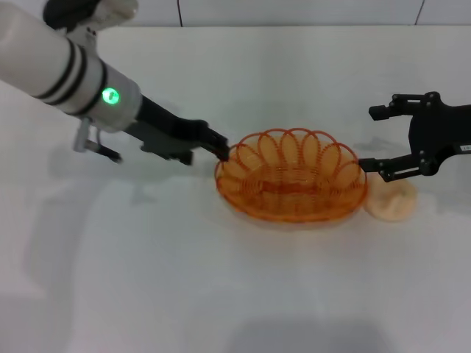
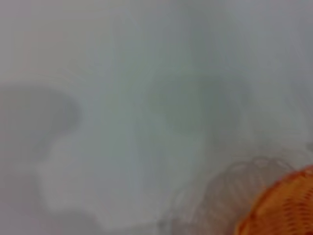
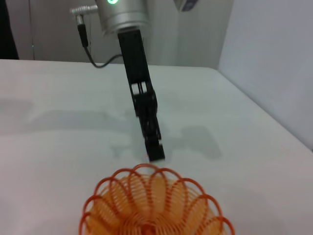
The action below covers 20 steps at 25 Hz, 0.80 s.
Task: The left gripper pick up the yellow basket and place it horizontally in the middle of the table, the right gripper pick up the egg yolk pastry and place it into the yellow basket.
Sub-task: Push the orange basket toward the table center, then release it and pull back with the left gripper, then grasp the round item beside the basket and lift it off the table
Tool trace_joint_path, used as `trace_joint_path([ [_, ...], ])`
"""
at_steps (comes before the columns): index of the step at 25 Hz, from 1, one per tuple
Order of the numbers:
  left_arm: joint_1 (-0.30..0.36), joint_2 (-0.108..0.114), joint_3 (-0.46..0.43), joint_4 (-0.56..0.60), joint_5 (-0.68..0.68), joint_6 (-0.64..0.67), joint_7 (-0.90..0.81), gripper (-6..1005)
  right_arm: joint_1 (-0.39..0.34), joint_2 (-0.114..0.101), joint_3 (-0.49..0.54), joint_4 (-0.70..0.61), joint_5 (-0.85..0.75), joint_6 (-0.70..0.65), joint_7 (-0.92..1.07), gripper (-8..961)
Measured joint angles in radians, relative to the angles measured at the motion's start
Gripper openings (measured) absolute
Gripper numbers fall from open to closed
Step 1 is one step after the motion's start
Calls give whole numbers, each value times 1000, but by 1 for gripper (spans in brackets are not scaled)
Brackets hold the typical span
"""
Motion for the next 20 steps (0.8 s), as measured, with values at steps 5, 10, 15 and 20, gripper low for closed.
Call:
trace_joint_path([
  [5, 62, 27, -97, 97, -16, 24, 127, 567, -1, 2, 16, 1, 0, -2, 5, 869],
  [10, 113, 33, -290, 117, -138, 62, 473, 705, -7, -12, 49, 12, -2, -15, 17, 869],
  [15, 219, 29, -427, 110, -401, 70, 952, 705, -26, -25, 57, 14, -3, -23, 32, 869],
  [20, 327, 11, -435, 85, -589, 75, 1343, 706, -36, -43, 65, 14, -6, -45, 41, 868],
])
